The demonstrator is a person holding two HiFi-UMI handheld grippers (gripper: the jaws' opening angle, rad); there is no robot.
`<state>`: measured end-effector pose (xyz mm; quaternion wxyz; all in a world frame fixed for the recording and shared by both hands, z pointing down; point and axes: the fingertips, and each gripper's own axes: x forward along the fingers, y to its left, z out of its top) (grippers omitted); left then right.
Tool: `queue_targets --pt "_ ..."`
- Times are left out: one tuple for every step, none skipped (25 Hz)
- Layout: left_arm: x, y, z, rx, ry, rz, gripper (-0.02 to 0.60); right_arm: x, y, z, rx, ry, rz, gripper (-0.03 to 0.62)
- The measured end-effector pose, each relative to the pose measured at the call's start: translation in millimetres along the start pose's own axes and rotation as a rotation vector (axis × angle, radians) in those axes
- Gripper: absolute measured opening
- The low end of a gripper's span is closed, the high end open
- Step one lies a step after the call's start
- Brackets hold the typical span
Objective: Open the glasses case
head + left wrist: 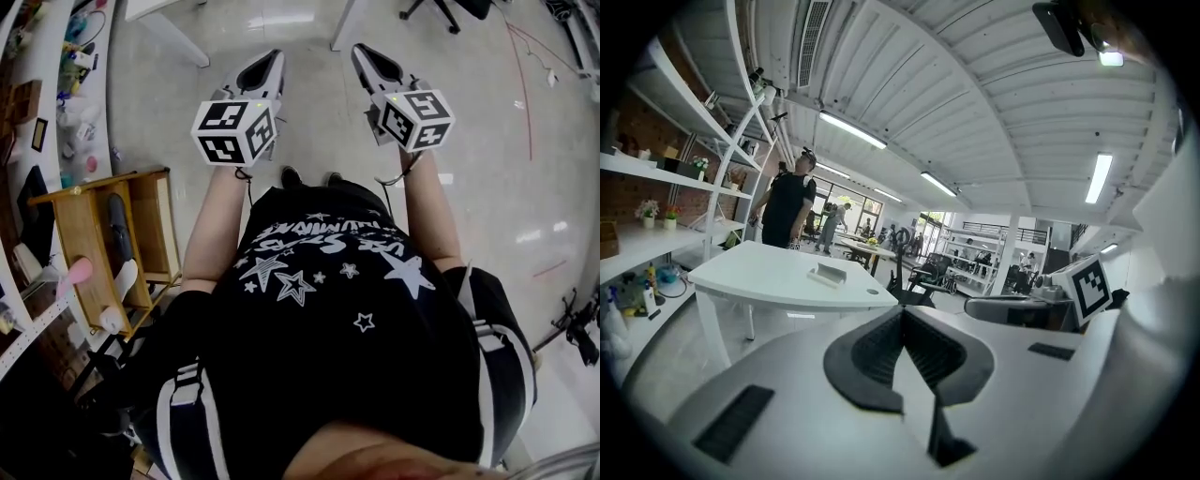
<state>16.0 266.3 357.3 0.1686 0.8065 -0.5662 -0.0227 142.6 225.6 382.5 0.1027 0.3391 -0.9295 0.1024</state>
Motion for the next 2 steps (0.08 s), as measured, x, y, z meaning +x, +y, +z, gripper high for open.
queue_targets --pt "0.0 -2.2 0.1 -0.002 -0.001 0.004 0.012 -2.4 -0.4 0.7 0.0 0.0 0.003 0.023" --pt "0.0 -4.4 0.1 -0.004 -0.002 0.008 0.012 -4.8 -0.8 1.5 -0.001 0.0 0.007 0.023"
